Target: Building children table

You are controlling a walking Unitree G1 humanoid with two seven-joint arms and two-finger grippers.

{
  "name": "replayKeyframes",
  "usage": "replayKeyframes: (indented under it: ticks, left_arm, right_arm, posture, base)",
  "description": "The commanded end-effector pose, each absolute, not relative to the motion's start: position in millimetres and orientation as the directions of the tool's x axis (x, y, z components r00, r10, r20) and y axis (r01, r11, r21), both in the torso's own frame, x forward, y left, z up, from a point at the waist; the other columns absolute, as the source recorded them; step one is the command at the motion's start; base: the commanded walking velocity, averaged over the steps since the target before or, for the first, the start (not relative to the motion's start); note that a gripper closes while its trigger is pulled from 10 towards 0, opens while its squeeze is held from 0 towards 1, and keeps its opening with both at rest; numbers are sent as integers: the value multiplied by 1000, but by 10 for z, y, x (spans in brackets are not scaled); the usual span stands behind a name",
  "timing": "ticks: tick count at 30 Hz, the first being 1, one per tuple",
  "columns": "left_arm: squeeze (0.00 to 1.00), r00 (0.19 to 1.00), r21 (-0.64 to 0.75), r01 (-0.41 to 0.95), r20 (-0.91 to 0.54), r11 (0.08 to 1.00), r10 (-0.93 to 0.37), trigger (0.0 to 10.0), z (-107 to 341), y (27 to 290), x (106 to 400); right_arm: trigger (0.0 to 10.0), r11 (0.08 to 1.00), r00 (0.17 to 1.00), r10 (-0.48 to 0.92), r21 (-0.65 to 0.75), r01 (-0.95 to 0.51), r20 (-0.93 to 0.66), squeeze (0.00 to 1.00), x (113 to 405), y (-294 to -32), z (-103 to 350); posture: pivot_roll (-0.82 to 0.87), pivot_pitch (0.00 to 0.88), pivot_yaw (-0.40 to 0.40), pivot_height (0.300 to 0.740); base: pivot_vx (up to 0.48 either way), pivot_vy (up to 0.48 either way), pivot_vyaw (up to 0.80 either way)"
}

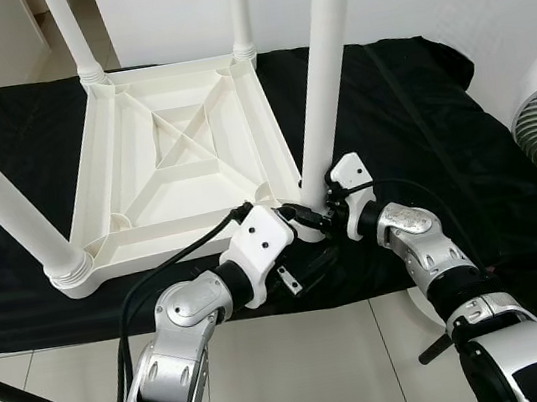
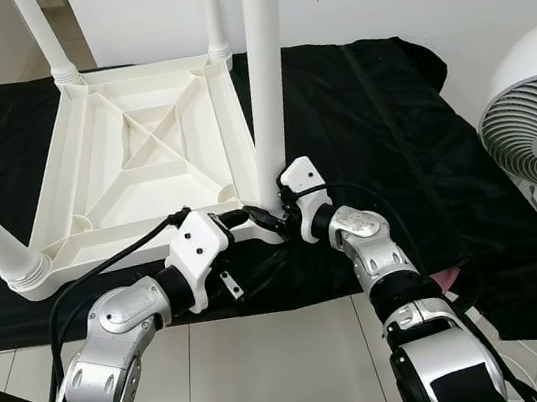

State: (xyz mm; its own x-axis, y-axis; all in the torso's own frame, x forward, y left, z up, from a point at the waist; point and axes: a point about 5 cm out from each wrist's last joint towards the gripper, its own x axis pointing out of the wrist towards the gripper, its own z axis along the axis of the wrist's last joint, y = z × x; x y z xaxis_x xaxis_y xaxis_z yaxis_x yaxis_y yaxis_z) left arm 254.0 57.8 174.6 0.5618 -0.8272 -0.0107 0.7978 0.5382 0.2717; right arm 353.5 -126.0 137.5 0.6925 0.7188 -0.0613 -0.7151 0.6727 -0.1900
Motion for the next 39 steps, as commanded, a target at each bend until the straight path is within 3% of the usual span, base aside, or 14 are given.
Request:
replayKeyframes:
  ticks: [1,6,11,19,27,28,29,39]
  left_arm:
    - [0,619,263,756,9,599,-785,10000,1731,573,2577]
    - [0,616,258,760,6,596,-788,10000,1715,564,2556]
    - [0,613,255,763,3,594,-790,10000,1707,559,2547]
    - [0,604,260,769,2,584,-797,10000,1706,543,2553]
    - [0,603,262,770,3,582,-798,10000,1708,543,2547]
    - [0,602,262,770,2,581,-799,10000,1709,542,2546]
    - [0,602,263,770,2,581,-799,10000,1710,541,2546]
    - [0,605,267,766,3,584,-796,10000,1713,550,2552]
  right_arm:
    - [10000,722,739,665,-159,-673,-106,0,3501,-1312,1241]
    - [10000,861,865,499,-86,-502,-56,0,3475,-1299,1263]
    - [10000,910,911,411,-50,-412,-35,0,3435,-1260,1265]
    - [10000,982,982,186,33,-186,-9,0,3231,-960,1243]
    - [10000,979,980,198,61,-196,-20,0,3155,-849,1273]
    - [10000,978,980,200,66,-198,-16,773,3151,-857,1293]
    - [10000,977,980,201,69,-199,-12,1000,3147,-863,1307]
    - [10000,952,953,304,48,-304,11,1000,3153,-971,1383]
  posture:
    - [-80,52,14,740]
    - [-84,60,13,740]
    - [-85,59,11,740]
    - [-89,53,11,740]
    - [-81,48,10,740]
    - [-81,48,10,740]
    - [-81,48,10,740]
    - [-75,37,7,740]
  base:
    - [0,0,0]
    - [0,0,0]
    - [0,0,0]
    - [0,0,0]
    - [0,0,0]
    - [0,0,0]
    - [0,0,0]
    - [0,0,0]
